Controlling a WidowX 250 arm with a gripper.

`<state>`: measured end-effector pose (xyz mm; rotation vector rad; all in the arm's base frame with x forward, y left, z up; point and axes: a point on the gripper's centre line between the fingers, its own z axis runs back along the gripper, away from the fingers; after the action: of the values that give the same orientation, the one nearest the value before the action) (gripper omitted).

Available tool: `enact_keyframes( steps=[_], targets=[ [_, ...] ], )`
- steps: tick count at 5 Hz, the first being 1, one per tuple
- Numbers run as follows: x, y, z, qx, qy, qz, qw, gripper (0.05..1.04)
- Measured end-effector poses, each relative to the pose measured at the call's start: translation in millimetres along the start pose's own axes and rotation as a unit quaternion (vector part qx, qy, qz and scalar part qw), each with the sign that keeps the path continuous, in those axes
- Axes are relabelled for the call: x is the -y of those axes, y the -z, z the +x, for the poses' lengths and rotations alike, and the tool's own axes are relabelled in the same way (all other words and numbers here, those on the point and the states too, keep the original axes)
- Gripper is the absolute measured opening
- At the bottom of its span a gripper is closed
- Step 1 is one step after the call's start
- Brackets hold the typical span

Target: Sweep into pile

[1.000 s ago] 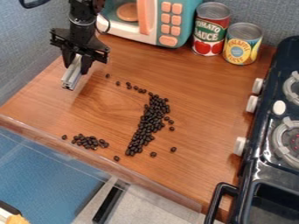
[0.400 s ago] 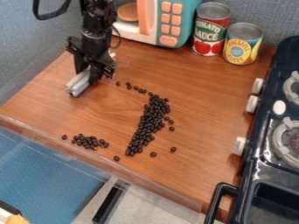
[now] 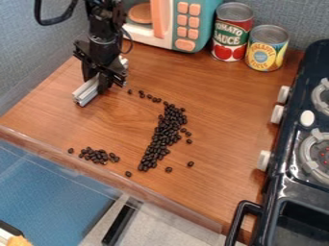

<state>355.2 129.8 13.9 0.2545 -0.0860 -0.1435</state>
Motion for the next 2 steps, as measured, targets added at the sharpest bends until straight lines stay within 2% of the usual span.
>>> enact_keyframes(
  steps=[1, 2],
  targets=[
    [3.7, 1.8, -2.3, 0.005, 0.005, 0.003, 1.0000, 0.384],
    [10.4, 0.3, -4.3, 0.009, 0.010, -0.006, 0.9999, 0.384]
  ],
)
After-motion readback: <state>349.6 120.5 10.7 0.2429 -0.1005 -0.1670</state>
